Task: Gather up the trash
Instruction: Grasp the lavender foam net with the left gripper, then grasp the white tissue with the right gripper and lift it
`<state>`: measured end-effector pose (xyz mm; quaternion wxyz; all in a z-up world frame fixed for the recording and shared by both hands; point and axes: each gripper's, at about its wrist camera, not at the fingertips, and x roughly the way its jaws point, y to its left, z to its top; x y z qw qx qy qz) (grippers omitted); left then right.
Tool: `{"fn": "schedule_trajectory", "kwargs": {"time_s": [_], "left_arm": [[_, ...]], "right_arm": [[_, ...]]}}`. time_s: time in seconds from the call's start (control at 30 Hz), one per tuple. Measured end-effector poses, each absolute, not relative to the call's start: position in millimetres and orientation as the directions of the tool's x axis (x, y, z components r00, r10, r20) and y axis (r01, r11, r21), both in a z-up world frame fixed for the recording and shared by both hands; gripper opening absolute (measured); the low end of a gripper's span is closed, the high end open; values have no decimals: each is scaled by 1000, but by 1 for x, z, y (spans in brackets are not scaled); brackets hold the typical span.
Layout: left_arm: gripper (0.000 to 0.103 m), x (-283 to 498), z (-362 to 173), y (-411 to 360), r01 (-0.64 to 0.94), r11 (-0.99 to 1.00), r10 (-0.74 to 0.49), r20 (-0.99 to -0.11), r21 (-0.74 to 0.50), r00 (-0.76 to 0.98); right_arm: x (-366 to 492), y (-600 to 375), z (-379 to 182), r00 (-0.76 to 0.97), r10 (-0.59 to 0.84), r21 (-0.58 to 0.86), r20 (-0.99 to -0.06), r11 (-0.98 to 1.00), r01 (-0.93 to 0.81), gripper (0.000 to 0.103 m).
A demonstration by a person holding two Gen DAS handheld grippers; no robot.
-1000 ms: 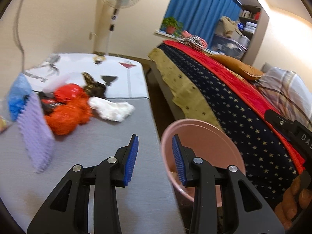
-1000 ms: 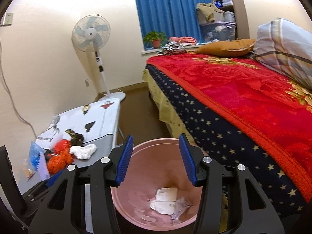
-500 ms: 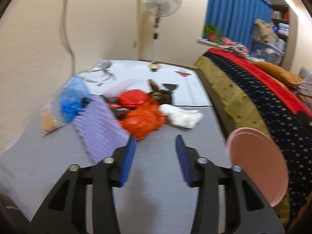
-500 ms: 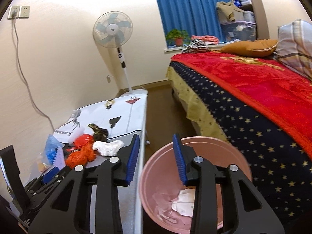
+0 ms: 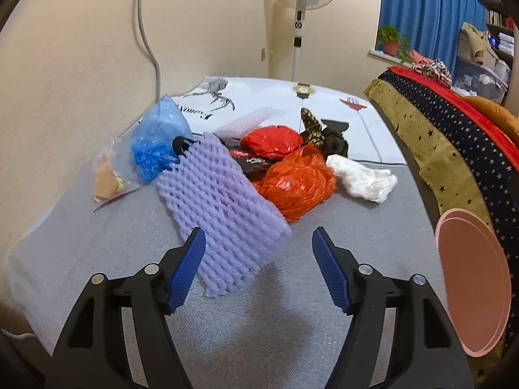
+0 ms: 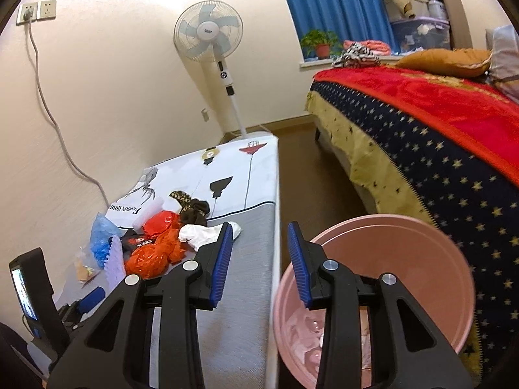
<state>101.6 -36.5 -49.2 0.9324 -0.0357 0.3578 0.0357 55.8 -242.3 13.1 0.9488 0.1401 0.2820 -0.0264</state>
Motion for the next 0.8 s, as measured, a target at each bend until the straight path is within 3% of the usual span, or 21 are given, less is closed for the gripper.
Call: {"fn": "schedule_trajectory", "kwargs": {"time_s": [0.13, 0.37, 0.8], "left_arm": [[66, 107, -54, -30, -114, 992, 48, -691, -50, 721], [16, 110, -55, -19, -114, 991, 30, -697, -75, 716], [9, 115, -56, -1, -128, 985, 15, -681, -117, 732]], "right_arm": [[74, -236, 2, 824, 68, 282, -562, 953, 114, 43], [109, -219, -19, 789, 129, 322, -600, 943, 90, 46], [170, -189, -64, 701, 171, 329, -692, 940, 95, 46]]}}
